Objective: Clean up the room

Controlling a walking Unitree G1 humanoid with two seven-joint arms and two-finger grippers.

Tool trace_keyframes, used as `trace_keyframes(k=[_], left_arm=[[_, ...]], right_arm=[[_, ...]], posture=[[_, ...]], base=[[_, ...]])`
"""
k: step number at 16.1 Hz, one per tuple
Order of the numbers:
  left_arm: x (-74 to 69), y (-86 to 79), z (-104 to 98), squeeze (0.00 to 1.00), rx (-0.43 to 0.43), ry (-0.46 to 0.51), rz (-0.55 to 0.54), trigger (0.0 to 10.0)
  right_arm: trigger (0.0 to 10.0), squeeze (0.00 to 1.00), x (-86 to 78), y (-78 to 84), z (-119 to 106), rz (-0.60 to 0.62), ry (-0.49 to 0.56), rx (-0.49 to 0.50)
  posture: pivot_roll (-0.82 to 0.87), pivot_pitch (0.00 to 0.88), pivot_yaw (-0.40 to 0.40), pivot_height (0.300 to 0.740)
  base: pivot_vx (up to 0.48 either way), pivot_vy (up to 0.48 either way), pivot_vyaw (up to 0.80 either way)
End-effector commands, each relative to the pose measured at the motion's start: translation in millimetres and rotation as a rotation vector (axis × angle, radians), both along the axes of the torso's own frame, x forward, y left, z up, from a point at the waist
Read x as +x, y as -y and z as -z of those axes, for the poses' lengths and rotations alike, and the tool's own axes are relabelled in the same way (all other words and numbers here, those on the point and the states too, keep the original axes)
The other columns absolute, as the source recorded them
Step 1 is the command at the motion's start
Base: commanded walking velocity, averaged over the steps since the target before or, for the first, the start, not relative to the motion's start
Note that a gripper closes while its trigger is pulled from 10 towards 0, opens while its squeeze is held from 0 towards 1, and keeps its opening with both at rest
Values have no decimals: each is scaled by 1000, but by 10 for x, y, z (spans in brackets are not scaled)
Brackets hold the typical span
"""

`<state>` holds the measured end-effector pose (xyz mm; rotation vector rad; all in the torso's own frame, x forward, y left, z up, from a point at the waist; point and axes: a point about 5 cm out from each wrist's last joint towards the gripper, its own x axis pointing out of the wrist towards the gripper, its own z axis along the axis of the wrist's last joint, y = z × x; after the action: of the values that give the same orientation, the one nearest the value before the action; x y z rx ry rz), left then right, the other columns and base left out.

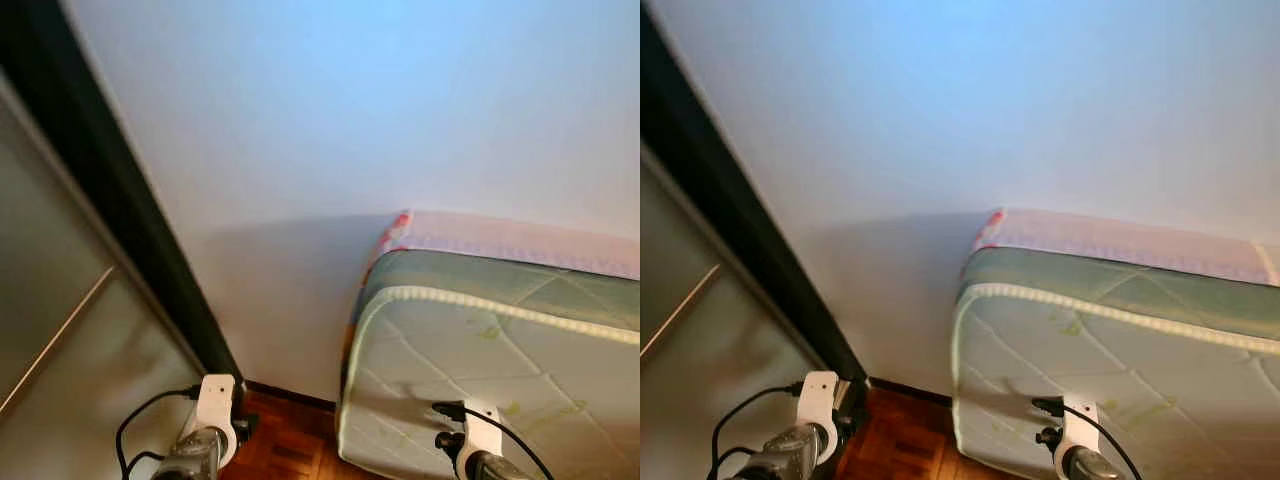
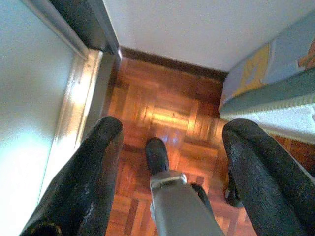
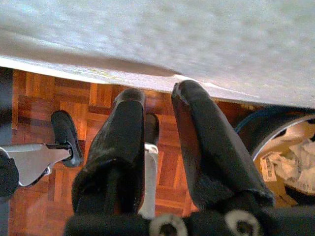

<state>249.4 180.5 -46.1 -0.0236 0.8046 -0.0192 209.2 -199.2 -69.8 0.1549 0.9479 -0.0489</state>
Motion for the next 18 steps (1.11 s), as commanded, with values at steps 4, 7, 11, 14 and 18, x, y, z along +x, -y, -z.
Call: trace_keyframes(k=[4,7,11,14,18], left_arm=[[7,-14,-4,0,13,-12,8,10000],[6,-10,-2,0,9,-15,5,10000],[5,-10,-1,0,8,-17,3,10000],[3,-10,0,0,6,-16,3,10000],[-5,-5,6,0,3,-18,2,10000]], right_arm=[[10000,0,187,0,-116,-14,71,-8],[10000,0,188,1,-117,-21,71,-5],[10000,0,186,0,-115,-21,67,-4],[10000,0,183,0,-113,-21,65,-4],[10000,0,174,2,-108,-24,61,-3]], posture=[[134,0,-13,740],[134,0,-16,740],[135,0,-16,740],[135,0,-15,740],[137,0,-17,740]], base=[[0,0,0],[0,0,0],[0,0,0],[0,0,0],[0,0,0]])
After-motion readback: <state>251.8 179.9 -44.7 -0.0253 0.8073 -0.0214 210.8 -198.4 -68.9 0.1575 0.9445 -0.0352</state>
